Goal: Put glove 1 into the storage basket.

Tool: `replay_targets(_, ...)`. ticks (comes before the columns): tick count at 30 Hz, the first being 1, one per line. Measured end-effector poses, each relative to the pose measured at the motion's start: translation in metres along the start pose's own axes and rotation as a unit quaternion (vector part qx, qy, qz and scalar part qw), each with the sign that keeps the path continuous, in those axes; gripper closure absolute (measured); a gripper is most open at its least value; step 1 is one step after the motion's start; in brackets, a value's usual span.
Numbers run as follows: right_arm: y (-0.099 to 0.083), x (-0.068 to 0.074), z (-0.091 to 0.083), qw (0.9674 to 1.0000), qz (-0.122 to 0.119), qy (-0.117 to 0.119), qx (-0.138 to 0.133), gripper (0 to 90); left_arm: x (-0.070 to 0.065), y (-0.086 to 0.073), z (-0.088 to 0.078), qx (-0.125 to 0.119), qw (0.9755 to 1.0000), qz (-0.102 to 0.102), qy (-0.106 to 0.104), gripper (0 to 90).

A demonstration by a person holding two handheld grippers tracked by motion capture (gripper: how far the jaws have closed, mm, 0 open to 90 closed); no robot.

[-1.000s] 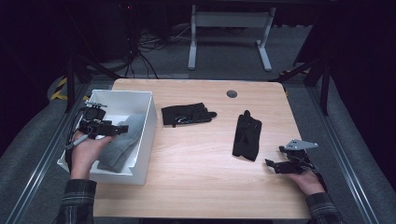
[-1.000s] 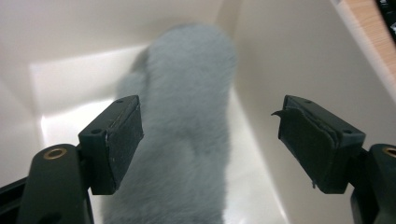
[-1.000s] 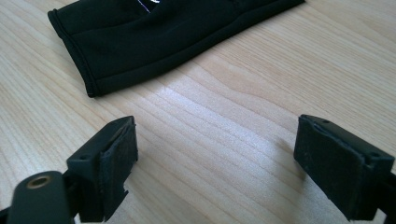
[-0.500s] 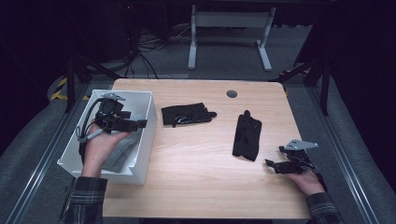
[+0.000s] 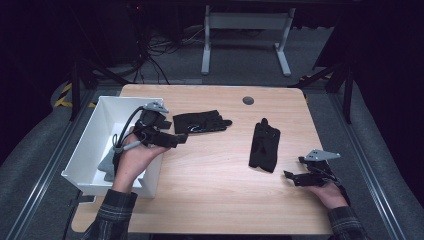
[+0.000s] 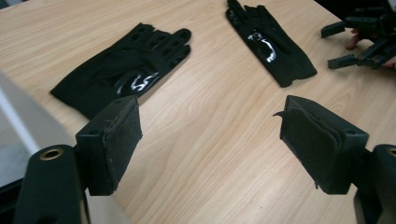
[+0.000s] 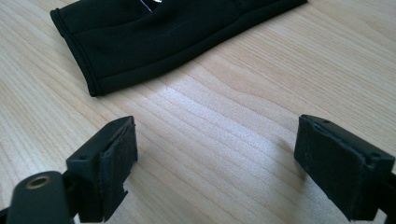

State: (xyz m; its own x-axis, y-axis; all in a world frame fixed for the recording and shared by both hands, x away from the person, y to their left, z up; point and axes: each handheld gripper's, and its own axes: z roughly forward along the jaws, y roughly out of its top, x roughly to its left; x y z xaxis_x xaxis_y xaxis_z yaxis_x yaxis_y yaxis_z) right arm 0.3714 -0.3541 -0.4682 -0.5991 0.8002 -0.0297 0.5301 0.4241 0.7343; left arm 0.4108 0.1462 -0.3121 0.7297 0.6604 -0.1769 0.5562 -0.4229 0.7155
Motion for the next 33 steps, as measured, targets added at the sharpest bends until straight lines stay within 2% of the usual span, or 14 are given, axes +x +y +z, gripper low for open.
replay_targets(4,0.0,0.0,0.0,1.0,0.0,0.0,0.0,13.8,-0.007,0.001,0.01,0.004,0.9999,0.01,-0.01,21.3)
replay_targets(5,0.0,0.0,0.0,1.0,0.0,0.0,0.0,13.8,-0.012,0.0,0.019,0.008,0.9997,0.017,-0.016,21.2)
replay_targets(7,0.0,0.0,0.0,1.0,0.0,0.0,0.0,13.8,-0.014,-0.001,0.022,0.009,0.9996,0.018,-0.019,21.2)
replay_targets(8,0.0,0.0,0.0,1.0,0.0,0.0,0.0,13.8,-0.019,-0.003,0.029,0.015,0.9993,0.027,-0.02,20.9)
replay_targets(10,0.0,0.0,0.0,1.0,0.0,0.0,0.0,13.7,-0.022,-0.005,0.036,0.019,0.999,0.031,-0.026,20.9)
replay_targets(14,0.0,0.0,0.0,1.0,0.0,0.0,0.0,13.8,-0.028,-0.01,0.045,0.024,0.9986,0.039,-0.028,20.9)
replay_targets(19,0.0,0.0,0.0,1.0,0.0,0.0,0.0,13.8,-0.038,-0.017,0.063,0.043,0.9973,0.05,-0.034,20.7)
replay_targets(26,0.0,0.0,0.0,1.0,-0.002,0.001,0.0,13.8,-0.045,-0.032,0.083,0.051,0.9964,0.054,-0.04,20.7)
replay_targets(33,0.0,0.0,0.0,1.0,-0.003,0.003,-0.001,14.6,-0.049,-0.054,0.106,0.065,0.9951,0.065,-0.036,20.2)
